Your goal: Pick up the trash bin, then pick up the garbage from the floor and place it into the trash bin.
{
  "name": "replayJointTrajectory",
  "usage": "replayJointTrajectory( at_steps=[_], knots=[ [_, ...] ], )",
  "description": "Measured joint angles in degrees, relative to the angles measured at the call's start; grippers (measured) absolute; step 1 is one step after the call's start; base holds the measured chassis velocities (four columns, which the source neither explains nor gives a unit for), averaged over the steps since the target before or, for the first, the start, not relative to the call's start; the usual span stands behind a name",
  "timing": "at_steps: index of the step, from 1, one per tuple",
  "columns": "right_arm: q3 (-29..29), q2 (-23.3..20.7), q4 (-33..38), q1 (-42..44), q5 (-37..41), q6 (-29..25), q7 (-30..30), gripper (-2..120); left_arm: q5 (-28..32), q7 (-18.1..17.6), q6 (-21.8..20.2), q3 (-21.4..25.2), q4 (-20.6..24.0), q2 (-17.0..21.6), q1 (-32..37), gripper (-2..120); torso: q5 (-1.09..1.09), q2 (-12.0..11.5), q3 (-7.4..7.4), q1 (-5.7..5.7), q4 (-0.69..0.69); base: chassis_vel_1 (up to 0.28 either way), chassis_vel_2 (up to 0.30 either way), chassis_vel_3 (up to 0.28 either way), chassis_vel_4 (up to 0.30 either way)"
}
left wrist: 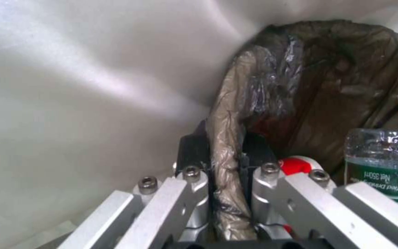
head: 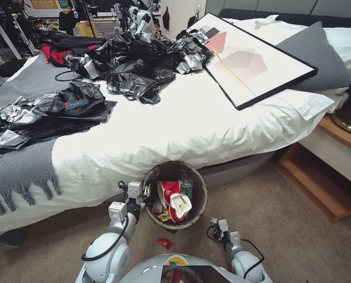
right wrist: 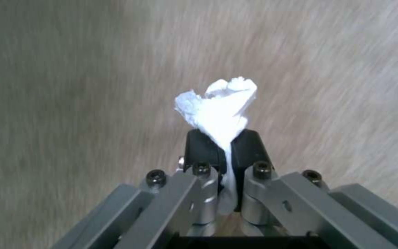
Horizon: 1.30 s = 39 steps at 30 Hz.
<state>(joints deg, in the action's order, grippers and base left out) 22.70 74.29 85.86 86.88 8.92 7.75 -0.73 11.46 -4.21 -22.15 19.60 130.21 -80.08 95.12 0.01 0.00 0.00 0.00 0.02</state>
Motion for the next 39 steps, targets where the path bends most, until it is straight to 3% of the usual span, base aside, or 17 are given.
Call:
replayJointTrajectory(
  at_steps=[6, 7, 21, 25, 27, 28, 30, 39],
  knots=[
    [0.9, 0.0, 3.2, 0.8, -0.4, -1.6, -0.8, 0, 0.0, 0.0, 0.0, 0.0, -0.1, 0.0, 0.0, 6, -0.01, 0.0, 0.00, 0.00, -0.02, 0.000, 0.000, 0.000, 0.000],
    [2.8, 0.0, 9.2, 2.2, -1.0, -4.1, -1.9, 0, 0.0, 0.0, 0.0, 0.0, -0.1, 0.0, 0.0, 6, 0.00, 0.0, 0.00, 0.00, -0.01, 0.000, 0.000, 0.000, 0.000],
    [5.1, -0.1, 23.3, 4.8, 0.3, -9.4, -2.6, 0, 0.0, 0.0, -0.1, -0.1, -0.2, 0.0, 0.1, 6, -0.01, 0.0, 0.00, 0.00, -0.02, 0.000, 0.000, 0.000, 0.000],
    [5.2, -0.1, 29.7, 5.7, 2.7, -14.7, 0.7, 0, 0.0, -0.1, -0.1, -0.1, -0.2, 0.0, 0.2, 6, 0.00, 0.0, 0.00, 0.00, -0.03, 0.000, 0.000, 0.000, 0.000],
    [4.4, -0.4, 36.3, 6.4, 4.9, -22.3, 9.7, 0, 0.0, -0.1, -0.2, -0.2, -0.3, 0.0, 0.2, 6, -0.03, 0.0, 0.00, 0.00, -0.04, 0.000, 0.000, 0.000, 0.000],
    [4.4, -0.4, 36.3, 6.4, 4.9, -22.3, 9.7, 0, 0.0, -0.1, -0.2, -0.2, -0.3, 0.0, 0.2, 6, -0.03, 0.0, 0.00, 0.00, -0.04, 0.000, 0.000, 0.000, 0.000],
    [2.0, -1.3, 40.7, 7.5, 6.8, -25.2, 16.0, 0, -0.1, -0.1, -0.2, -0.3, -0.3, 0.0, 0.2, 6, -0.02, 0.0, -0.01, 0.00, -0.02, 0.000, 0.000, 0.000, 0.000],
    [-6.6, -5.3, 39.2, 8.8, 4.3, -25.2, 19.3, 0, -0.5, -0.1, -0.2, -0.5, -0.4, -0.2, 0.4, 6, -0.01, 0.0, 0.00, 0.00, -0.02, 0.000, 0.000, 0.000, 0.000]
  ],
)
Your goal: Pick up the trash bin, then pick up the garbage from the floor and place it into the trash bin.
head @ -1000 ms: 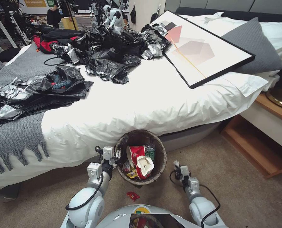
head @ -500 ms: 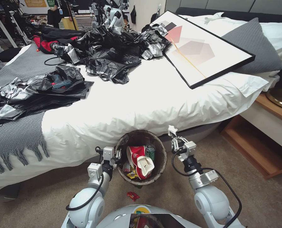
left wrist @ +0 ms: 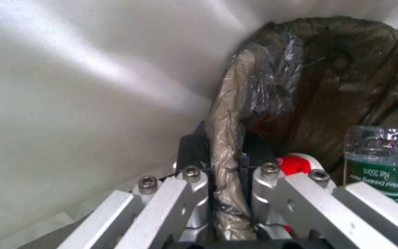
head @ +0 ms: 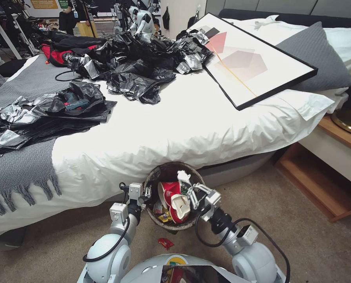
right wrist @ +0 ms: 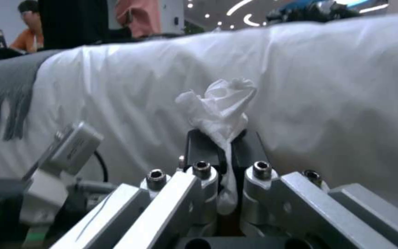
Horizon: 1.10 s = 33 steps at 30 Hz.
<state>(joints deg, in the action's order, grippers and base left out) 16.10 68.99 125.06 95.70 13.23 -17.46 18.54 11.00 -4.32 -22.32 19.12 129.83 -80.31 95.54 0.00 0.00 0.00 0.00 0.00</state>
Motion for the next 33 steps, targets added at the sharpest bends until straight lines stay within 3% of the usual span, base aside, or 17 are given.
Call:
replayJointTrajectory(
  at_steps=[7, 18, 20, 22, 25, 33],
  knots=[
    [-3.0, -0.2, -5.7, 0.0, -2.5, -0.1, -1.0, -1, -0.4, 0.0, 0.0, -0.2, 0.0, -0.2, 0.2, 6, 0.00, 0.0, 0.00, 0.00, 0.00, 0.000, 0.000, 0.000, 0.000],
    [-3.0, 0.2, -8.0, -0.9, -3.4, 0.2, -2.0, 38, -0.5, 0.1, 0.0, -0.3, -0.1, -0.3, 0.2, 6, 0.00, 0.0, 0.00, 0.00, 0.00, 0.000, 0.000, 0.000, 0.000],
    [-2.8, 0.2, -8.1, -1.1, -3.4, 0.4, -2.2, 50, -0.5, 0.1, 0.0, -0.3, -0.1, -0.3, 0.2, 6, 0.00, 0.0, 0.00, 0.00, 0.00, 0.000, 0.000, 0.000, 0.000],
    [-2.8, 0.2, -8.1, -1.1, -3.4, 0.4, -2.2, 52, -0.5, 0.1, 0.0, -0.3, -0.1, -0.3, 0.1, 6, 0.00, 0.0, 0.00, 0.00, 0.00, 0.000, 0.000, 0.000, 0.000],
    [-2.8, 0.4, -8.1, -1.1, -3.5, 0.4, -2.3, 69, -0.5, 0.2, 0.0, -0.3, -0.1, -0.3, 0.2, 6, 0.00, 0.0, 0.00, 0.00, 0.00, 0.000, 0.000, 0.000, 0.000],
    [-2.5, 0.3, -8.0, -1.0, -3.6, 0.4, -2.4, 94, -0.5, 0.2, 0.0, -0.3, 0.0, -0.2, 0.3, 6, 0.00, 0.0, 0.00, 0.00, 0.00, 0.000, 0.000, 0.000, 0.000]
  ],
)
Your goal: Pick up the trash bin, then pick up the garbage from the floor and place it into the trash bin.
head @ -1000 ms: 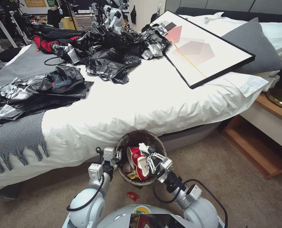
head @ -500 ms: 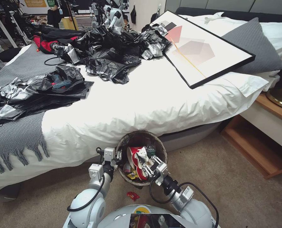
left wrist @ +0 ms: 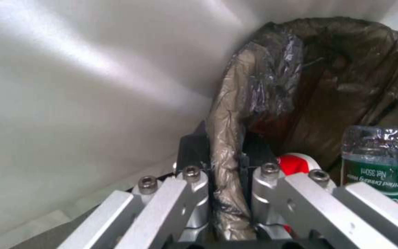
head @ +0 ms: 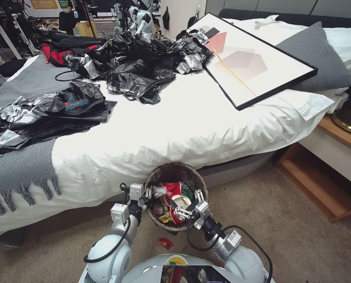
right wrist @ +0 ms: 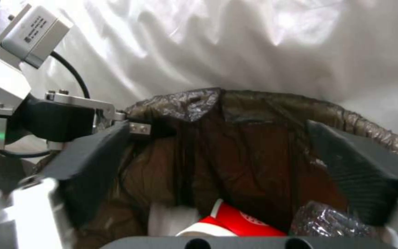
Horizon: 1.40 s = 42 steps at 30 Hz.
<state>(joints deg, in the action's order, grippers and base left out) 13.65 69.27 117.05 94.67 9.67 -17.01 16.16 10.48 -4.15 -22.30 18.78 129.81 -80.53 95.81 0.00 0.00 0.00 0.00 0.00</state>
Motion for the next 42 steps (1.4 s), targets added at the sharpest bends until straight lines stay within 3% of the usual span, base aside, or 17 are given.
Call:
replayJointTrajectory(
  at_steps=[2, 13, 24, 27, 42],
  knots=[
    [0.0, 0.0, 0.3, 0.0, 0.0, 0.0, -0.3, 99, 0.0, 0.0, 0.0, 0.0, 0.0, 0.0, 0.0, 6, 0.00, 0.0, 0.00, 0.00, 0.00, 0.000, 0.000, 0.000, 0.000],
    [1.4, 2.1, 4.7, -0.1, -2.1, -2.1, -6.1, 100, -0.1, 0.0, 0.0, 0.0, 0.1, 0.0, 0.1, 6, 0.00, 0.0, 0.00, 0.00, 0.00, 0.000, 0.000, 0.000, 0.000],
    [7.0, 6.0, 8.7, 3.1, -6.1, -8.0, -15.0, 100, 0.2, 0.1, 0.1, 0.6, 0.1, 0.0, 0.2, 6, 0.00, 0.0, 0.00, 0.00, 0.01, 0.000, 0.000, 0.000, 0.000],
    [9.2, 7.8, 5.9, 4.3, -8.9, -11.1, -18.6, 100, 0.3, 0.1, 0.2, 0.8, 0.1, 0.0, 0.2, 6, 0.00, 0.0, 0.00, 0.00, 0.01, 0.000, 0.000, 0.000, 0.000],
    [12.8, 10.7, -2.4, 4.9, -11.6, -17.2, -19.8, 100, 0.3, 0.1, 0.2, 1.1, 0.2, 0.2, 0.1, 6, 0.00, 0.0, 0.00, 0.00, 0.00, 0.000, 0.000, 0.000, 0.000]
  ],
)
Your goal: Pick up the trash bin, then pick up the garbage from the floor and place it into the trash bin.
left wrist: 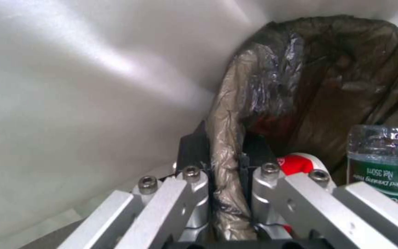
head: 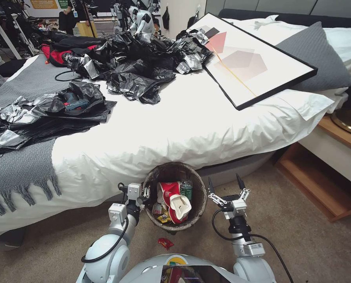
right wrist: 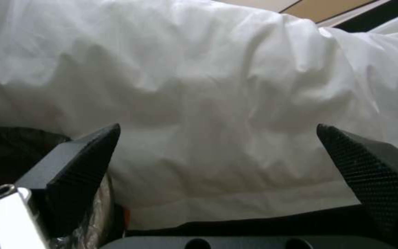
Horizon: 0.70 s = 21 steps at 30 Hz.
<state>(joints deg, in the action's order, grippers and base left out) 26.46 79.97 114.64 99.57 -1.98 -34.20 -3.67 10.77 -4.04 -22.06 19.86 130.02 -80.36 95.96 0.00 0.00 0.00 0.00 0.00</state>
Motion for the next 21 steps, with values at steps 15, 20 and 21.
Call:
replayJointTrajectory(
  at_steps=[15, 20, 21],
  knots=[
    [-0.8, 0.7, -2.6, -1.5, 1.2, -0.4, -0.1, 100, -0.1, 0.0, 0.1, 0.0, 0.0, -0.1, 0.3, 6, 0.00, 0.0, 0.00, 0.00, 0.00, 0.026, -0.021, -0.023, 0.030],
    [-0.6, 0.6, -2.6, -1.4, 1.7, -0.4, 0.0, 100, -0.2, -0.1, 0.2, -0.1, 0.2, -0.1, 0.3, 6, 0.00, 0.0, 0.00, 0.00, 0.00, 0.166, -0.168, -0.157, 0.160],
    [-0.6, 0.6, -2.6, -1.4, 1.8, -0.4, 0.0, 100, -0.2, -0.1, 0.2, -0.1, 0.3, -0.1, 0.3, 6, 0.00, 0.0, 0.00, 0.00, 0.00, 0.186, -0.222, -0.182, 0.184]
  ],
)
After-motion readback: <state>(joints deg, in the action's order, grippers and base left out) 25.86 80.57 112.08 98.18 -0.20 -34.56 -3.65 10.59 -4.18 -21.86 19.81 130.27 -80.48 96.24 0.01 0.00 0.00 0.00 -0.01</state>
